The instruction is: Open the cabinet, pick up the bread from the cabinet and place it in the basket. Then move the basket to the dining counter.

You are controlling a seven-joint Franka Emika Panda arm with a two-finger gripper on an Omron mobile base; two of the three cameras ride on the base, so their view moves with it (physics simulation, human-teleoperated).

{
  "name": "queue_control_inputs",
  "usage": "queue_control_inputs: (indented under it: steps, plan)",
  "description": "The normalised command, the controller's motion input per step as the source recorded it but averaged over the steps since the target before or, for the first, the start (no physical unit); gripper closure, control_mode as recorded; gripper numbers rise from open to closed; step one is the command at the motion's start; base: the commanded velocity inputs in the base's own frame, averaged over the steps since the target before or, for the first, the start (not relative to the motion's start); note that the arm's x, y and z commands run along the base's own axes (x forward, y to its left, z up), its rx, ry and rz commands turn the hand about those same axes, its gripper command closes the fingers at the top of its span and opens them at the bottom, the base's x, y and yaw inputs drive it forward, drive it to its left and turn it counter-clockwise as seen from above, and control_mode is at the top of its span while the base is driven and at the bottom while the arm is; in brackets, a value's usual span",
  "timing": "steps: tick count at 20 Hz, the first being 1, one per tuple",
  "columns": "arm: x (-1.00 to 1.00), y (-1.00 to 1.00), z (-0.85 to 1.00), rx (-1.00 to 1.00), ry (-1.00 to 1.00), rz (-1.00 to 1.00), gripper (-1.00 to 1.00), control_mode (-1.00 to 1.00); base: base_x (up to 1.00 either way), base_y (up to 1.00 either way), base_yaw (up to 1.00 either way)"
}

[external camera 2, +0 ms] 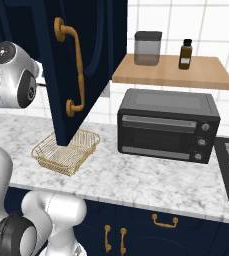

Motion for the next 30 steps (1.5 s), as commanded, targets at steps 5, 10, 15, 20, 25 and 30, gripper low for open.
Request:
queue_control_inputs:
  steps: [5, 10, 15, 20, 25, 30]
  plan:
    - [0.00, 0.00, 0.25, -0.13, -0.27, 0.00, -1.00, -1.00, 0.00, 0.00, 0.00]
    - [0.03, 0.00, 0.49, -0.15, -0.31, 0.08, -1.00, -1.00, 0.00, 0.00, 0.00]
    - [0.30, 0.00, 0.38, -0.03, 0.06, -0.02, -1.00, -1.00, 0.00, 0.00, 0.00]
    - [0.34, -0.01, 0.00, 0.00, 0.00, -0.07, -1.00, -1.00, 0.00, 0.00, 0.00]
    - [0.46, 0.00, -0.04, 0.00, 0.00, -0.10, -1.00, -1.00, 0.00, 0.00, 0.00]
    - [0.46, 0.00, 0.00, 0.00, 0.04, -0.10, -1.00, -1.00, 0.00, 0.00, 0.00]
